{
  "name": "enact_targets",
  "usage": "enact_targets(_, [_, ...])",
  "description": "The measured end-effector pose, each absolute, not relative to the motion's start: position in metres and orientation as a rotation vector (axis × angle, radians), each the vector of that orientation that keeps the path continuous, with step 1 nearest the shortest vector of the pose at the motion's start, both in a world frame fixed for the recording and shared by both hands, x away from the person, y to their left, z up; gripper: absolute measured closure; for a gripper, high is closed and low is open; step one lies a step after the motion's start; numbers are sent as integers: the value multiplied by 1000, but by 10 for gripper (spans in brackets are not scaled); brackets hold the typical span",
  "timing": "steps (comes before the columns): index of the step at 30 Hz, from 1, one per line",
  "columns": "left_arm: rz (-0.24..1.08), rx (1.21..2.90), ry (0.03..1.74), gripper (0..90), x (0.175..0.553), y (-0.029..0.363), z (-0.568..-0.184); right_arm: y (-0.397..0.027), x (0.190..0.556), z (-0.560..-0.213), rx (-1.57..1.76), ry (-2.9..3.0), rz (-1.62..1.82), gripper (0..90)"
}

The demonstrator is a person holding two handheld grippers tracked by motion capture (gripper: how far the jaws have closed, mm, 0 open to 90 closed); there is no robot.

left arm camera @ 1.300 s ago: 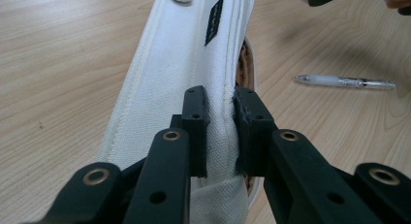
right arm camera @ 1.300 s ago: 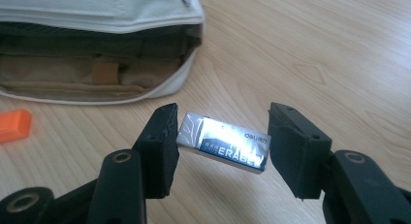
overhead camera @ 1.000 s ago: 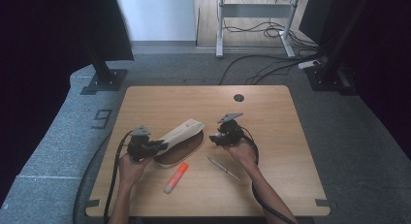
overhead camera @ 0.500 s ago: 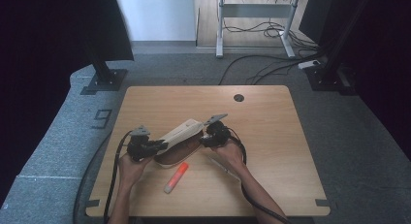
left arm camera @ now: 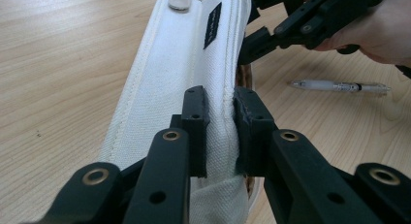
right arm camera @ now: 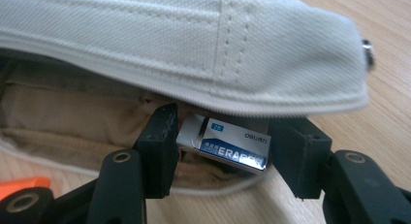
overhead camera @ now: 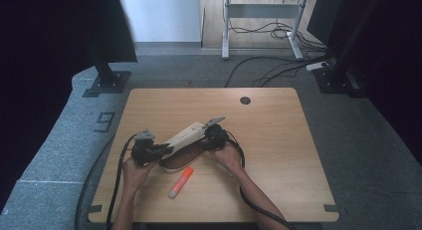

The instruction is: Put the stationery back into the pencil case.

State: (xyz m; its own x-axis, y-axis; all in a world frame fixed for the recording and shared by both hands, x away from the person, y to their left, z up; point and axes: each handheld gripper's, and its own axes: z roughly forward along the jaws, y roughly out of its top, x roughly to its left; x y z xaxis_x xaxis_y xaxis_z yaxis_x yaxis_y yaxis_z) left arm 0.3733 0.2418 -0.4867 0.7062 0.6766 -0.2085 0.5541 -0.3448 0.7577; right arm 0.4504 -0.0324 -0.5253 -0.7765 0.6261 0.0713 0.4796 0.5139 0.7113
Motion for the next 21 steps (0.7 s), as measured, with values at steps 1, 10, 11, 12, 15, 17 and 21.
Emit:
enact_targets(1, [178,2041,938,763,373,242,-487,-31,451,-526,946,2558,1102,450])
enact_targets(10, [172,2037,929,763,373,240,-487,-24,456,-529,952,2539,1091,449])
enact_targets(11, [170,2038,926,764,373,240,-487,-23,457,-530,944,2540,1089,448])
enact_targets(12, [171,2039,925,764,373,240,-487,-22,458,-531,942,2539,1086,447])
enact_targets(15, [172,2044,922,764,373,239,-487,-21,460,-536,945,2544,1096,424])
enact_targets(17, [175,2045,922,764,373,239,-487,-21,460,-536,963,2549,1112,357])
enact_targets(21, [173,2038,927,765,373,240,-487,-23,459,-532,953,2564,1097,304])
